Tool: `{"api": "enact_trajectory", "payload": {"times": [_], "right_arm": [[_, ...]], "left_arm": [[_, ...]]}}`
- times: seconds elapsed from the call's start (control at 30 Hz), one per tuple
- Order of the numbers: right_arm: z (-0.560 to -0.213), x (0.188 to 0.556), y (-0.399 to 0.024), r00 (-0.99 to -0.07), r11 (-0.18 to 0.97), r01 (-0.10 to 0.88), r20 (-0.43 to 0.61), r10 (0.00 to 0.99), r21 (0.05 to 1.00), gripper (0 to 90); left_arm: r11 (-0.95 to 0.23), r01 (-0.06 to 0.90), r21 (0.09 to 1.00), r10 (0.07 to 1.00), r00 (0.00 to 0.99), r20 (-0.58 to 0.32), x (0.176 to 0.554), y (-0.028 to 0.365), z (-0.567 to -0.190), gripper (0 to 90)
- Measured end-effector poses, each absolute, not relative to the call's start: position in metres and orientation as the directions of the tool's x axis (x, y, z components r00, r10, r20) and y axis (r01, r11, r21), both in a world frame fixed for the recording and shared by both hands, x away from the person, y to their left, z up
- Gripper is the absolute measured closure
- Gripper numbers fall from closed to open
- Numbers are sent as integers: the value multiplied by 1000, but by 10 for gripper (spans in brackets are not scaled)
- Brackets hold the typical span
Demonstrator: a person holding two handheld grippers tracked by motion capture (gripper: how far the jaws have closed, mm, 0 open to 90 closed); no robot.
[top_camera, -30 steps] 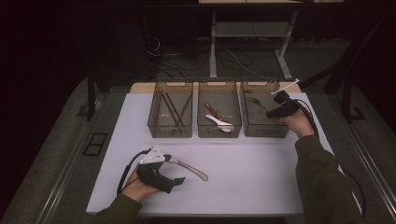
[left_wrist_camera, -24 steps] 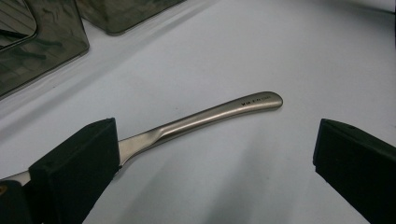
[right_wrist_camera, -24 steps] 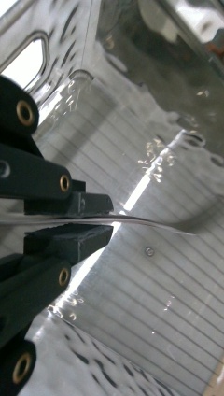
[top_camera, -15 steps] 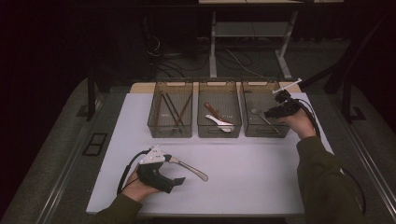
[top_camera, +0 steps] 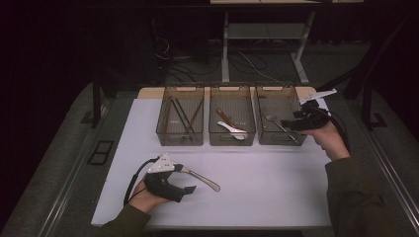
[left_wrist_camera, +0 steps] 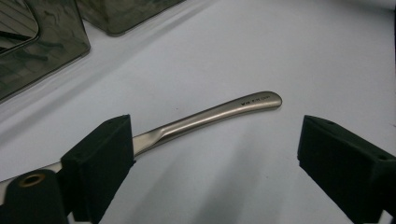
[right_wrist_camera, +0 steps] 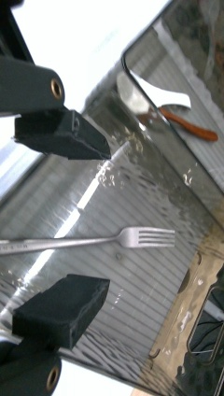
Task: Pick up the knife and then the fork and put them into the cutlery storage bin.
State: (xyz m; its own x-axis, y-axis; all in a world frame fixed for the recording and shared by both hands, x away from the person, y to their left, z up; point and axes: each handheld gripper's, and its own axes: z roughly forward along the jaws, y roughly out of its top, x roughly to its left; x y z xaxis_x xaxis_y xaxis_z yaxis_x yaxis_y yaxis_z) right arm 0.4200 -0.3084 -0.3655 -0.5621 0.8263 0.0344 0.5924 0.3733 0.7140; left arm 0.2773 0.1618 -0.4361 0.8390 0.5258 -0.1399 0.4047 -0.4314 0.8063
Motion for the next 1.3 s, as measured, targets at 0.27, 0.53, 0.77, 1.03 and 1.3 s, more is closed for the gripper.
{"api": "enact_trajectory", "payload": {"times": [0.27,0.53,0.77,1.03,1.3], "right_arm": [[-366,393,-301,-584,357,554,45,810,752,229],[-374,364,-297,-629,351,520,70,774,779,182],[-393,339,-289,-658,369,491,58,751,789,164],[-414,313,-286,-669,362,485,71,740,796,164],[-429,292,-290,-682,344,474,91,726,810,164]], "left_arm": [[-440,424,792,530,834,-152,278,163,-436,196],[-445,447,776,538,826,-168,280,165,-435,465],[-472,478,741,579,802,-148,291,167,-434,761],[-472,483,738,608,784,-124,307,166,-430,889],[-488,485,726,631,771,-90,325,165,-426,890]]}}
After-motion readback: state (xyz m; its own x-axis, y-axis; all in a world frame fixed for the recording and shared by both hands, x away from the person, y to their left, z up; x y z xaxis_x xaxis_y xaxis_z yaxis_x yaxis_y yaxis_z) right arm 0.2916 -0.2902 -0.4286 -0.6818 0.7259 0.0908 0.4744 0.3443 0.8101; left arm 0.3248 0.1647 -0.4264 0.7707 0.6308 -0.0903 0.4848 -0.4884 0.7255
